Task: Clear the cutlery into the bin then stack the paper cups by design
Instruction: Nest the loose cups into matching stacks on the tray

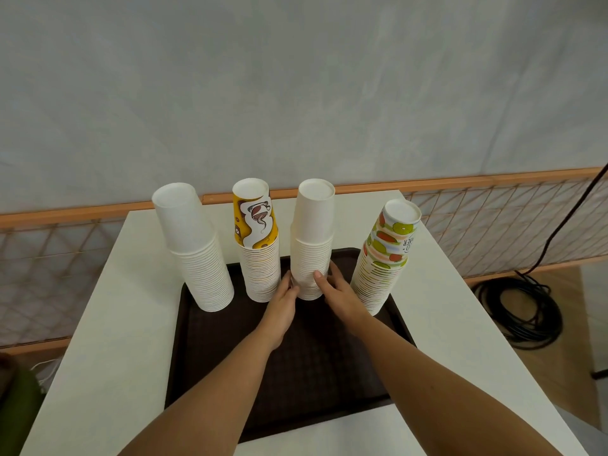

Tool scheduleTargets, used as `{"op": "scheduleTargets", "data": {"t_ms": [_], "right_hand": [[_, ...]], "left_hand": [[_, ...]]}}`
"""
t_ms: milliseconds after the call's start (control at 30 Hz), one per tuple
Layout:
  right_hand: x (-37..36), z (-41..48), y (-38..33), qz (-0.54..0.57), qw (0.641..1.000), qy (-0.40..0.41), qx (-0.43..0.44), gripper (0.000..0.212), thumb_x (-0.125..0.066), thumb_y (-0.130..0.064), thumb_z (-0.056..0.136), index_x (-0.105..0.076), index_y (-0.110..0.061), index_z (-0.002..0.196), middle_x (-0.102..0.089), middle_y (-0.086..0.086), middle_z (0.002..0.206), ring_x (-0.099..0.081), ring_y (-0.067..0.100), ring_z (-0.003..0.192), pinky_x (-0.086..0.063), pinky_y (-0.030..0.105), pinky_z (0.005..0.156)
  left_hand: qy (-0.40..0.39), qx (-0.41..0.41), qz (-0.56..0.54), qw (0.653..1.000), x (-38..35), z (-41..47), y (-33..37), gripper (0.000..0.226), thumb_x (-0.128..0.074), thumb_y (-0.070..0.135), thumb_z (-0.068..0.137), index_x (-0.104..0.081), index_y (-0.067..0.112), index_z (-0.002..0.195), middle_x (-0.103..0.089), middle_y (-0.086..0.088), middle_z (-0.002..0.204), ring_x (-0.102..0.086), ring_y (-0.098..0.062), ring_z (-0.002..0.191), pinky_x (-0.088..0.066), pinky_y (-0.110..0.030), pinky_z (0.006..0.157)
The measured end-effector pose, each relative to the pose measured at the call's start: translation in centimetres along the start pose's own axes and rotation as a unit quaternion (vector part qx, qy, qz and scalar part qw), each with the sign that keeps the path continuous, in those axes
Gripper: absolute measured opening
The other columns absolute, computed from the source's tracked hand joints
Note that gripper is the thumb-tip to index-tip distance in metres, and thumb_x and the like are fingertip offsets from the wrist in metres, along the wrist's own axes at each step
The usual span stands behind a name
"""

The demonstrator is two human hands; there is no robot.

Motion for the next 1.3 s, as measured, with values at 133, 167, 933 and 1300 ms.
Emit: {"op": "scheduleTargets", "data": {"t_ms": [133,167,933,1300], "right_hand": [[0.1,0.0,0.0,-0.008,1.0,-0.003,-0.001,0.072,-0.047,-0.053,0.09,-0.012,-0.031,0.15,-0.028,-0.002,0.154,-0.029,0.022,0.141,-0.026,0.044,0.116],[0.1,-0.1,0.0,-0.013,1.0,-0.003,-0.002,0.072,-0.046,-0.053,0.091,-0.012,-0.031,0.15,-0.027,-0.002,0.155,-0.028,0.022,0.141,-0.025,0.044,0.116],[8.8,-8.2,3.9,-0.17,0.974,0.107,-0.108,0.03,-0.053,-0.034,0.093,-0.056,-0.015,0.116,-0.061,0.006,0.115,-0.059,0.018,0.1,-0.052,0.037,0.094],[11.0,-6.7,1.6,0.03,0.992,0.063,-0.101,0.057,-0.025,-0.056,0.096,-0.022,-0.029,0.146,-0.026,0.001,0.154,-0.031,0.026,0.14,-0.033,0.043,0.112]], "left_hand": [[0.008,0.005,0.001,1.0,0.1,0.0,-0.1,0.053,-0.041,0.036,0.098,-0.019,0.038,0.147,-0.026,0.004,0.154,-0.026,-0.02,0.142,-0.023,-0.046,0.117],[0.012,0.009,0.001,1.0,0.1,-0.1,-0.1,0.054,-0.041,0.036,0.098,-0.018,0.037,0.147,-0.026,0.004,0.154,-0.026,-0.02,0.142,-0.023,-0.047,0.117],[0.007,0.059,0.064,0.996,-5.4,-5.3,-0.3,0.03,-0.041,0.025,0.098,-0.05,0.018,0.126,-0.05,0.001,0.112,-0.051,-0.017,0.107,-0.048,-0.035,0.092],[-0.014,0.051,0.037,0.998,-9.4,-5.1,1.8,0.051,-0.031,0.043,0.099,-0.02,0.031,0.148,-0.025,-0.001,0.155,-0.033,-0.025,0.138,-0.034,-0.041,0.111]]}}
Point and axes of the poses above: each hand's wrist, its own z-axis towards the middle knuckle, its own x-axis out of the back of the hand, y = z × x, the point moved 8 cm from there along z, towards the middle knuckle
